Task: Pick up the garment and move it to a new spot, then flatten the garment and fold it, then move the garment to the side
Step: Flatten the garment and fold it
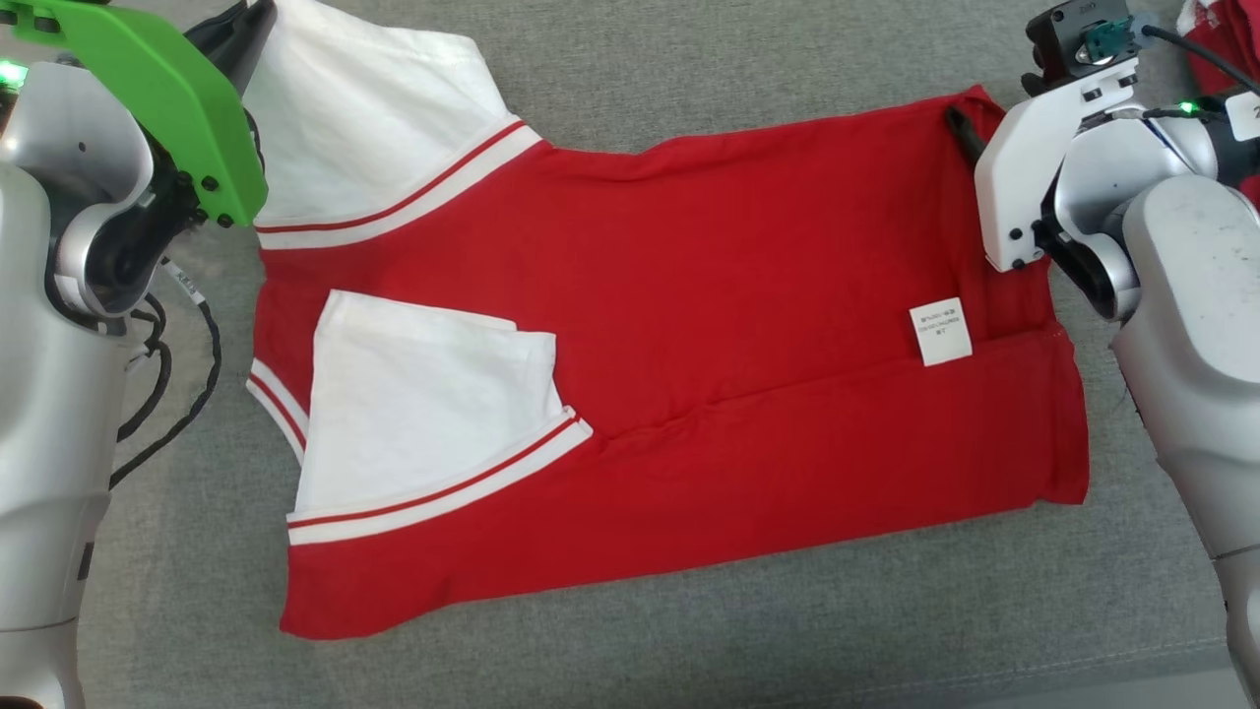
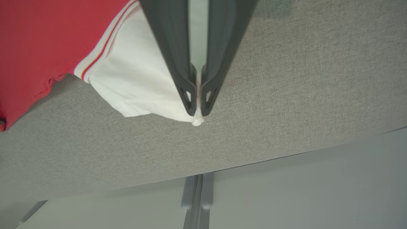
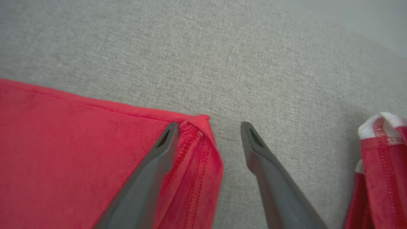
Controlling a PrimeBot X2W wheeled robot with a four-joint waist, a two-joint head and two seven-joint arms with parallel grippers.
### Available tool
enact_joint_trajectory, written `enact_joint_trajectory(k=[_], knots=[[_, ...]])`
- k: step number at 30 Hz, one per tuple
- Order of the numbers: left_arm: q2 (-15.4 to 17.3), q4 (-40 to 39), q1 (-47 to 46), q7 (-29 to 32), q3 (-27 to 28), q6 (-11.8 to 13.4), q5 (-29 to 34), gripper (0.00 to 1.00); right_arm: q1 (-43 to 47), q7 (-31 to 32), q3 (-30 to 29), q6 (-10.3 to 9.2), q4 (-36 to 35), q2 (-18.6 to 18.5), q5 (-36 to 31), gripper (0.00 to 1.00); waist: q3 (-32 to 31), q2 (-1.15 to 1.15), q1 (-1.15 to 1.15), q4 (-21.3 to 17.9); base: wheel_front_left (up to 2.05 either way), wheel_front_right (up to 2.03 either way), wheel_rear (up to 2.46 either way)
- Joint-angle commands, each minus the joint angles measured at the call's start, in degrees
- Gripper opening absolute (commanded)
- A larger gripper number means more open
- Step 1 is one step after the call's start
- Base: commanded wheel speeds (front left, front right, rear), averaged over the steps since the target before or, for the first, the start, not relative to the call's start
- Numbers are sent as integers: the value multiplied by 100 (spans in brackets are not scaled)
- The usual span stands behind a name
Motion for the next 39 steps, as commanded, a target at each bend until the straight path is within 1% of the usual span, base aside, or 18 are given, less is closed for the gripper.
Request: enact_joint_trajectory(k=[1,2,3,4,9,14,17,20,23,27,29,32,35,39], knots=[[-6,-21,87,-40,-4,-5,-33,0,-67,76,23,-2,77,-64,64,60,-41,0,0,152,0,0,0],[-8,-27,101,-72,-12,-7,-42,0,-89,195,32,-2,147,-111,34,32,-54,0,0,163,0,0,0],[-12,-28,107,-79,-16,-9,-54,0,-101,270,46,-2,177,-139,15,17,-66,0,0,170,0,0,0],[-14,-27,111,-94,-20,-11,-75,0,-130,329,28,-2,183,-155,6,0,-76,0,0,172,0,0,0],[2,11,126,-236,20,-8,-88,0,-130,475,-24,-3,87,-69,42,0,-127,0,0,141,0,0,0],[-35,125,-32,-542,118,60,-35,0,-267,94,-175,-4,33,17,98,0,-183,0,0,73,0,0,0],[-108,203,-104,-729,181,90,-77,0,-331,-142,-268,-4,130,70,-8,0,-250,0,0,49,0,0,0],[-153,252,-70,-882,175,66,-116,0,-318,-404,-314,-3,203,162,-42,0,-361,0,0,38,0,0,0],[-122,139,136,-1026,174,35,-174,0,-172,-671,-318,-3,181,193,10,0,-485,0,0,36,0,0,0],[25,-333,739,-1264,273,18,-312,0,254,-1032,-286,-3,-60,131,197,0,-698,0,0,58,0,0,0],[113,-699,1204,-1362,384,70,-412,0,554,-1194,-308,-4,-266,66,309,0,-803,0,0,81,0,0,0],[265,-1320,1969,-1511,564,233,-477,0,1063,-1387,-410,-3,-624,-4,452,0,-933,0,0,122,0,0,0],[330,-2060,2833,-1640,692,471,-526,0,1658,-1514,-579,-3,-1062,-79,490,0,-1051,0,0,194,0,0,0],[229,-2842,3834,-1796,723,741,-569,0,2430,-1515,-898,-3,-1589,-50,559,0,-1174,0,0,318,0,0,0]])
